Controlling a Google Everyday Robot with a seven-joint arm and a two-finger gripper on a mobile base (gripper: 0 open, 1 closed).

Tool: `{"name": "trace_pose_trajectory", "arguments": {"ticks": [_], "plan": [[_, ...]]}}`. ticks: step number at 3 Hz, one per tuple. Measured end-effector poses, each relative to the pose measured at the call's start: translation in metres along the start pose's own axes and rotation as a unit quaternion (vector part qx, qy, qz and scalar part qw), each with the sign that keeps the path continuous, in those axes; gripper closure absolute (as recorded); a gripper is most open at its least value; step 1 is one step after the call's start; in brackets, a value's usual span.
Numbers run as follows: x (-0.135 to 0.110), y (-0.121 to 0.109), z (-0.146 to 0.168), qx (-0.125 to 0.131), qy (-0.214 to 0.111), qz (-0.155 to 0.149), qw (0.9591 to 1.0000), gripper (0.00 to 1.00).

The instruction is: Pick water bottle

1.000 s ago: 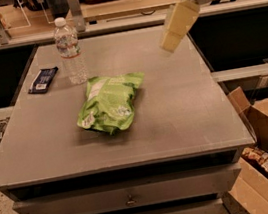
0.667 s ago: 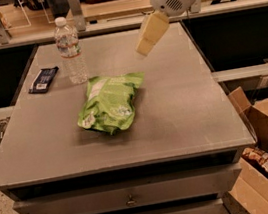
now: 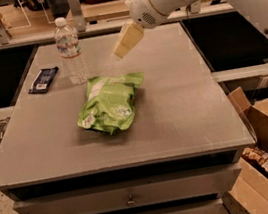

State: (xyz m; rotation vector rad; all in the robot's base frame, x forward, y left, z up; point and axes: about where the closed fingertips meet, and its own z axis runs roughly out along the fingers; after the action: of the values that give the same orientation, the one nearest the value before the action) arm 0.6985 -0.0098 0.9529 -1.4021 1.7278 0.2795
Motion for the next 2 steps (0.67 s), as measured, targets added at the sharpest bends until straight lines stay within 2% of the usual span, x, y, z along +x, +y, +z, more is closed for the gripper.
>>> {"name": "trace_pose_trajectory", "arguments": {"ticks": [1,2], "plan": [[-0.006,-0.001,0.029,-0.020,-0.055,0.017,0.9981,0.00],[-0.024,0.007,0.066,-0.049,-0.108,0.023,0.9926,0.00]]}}
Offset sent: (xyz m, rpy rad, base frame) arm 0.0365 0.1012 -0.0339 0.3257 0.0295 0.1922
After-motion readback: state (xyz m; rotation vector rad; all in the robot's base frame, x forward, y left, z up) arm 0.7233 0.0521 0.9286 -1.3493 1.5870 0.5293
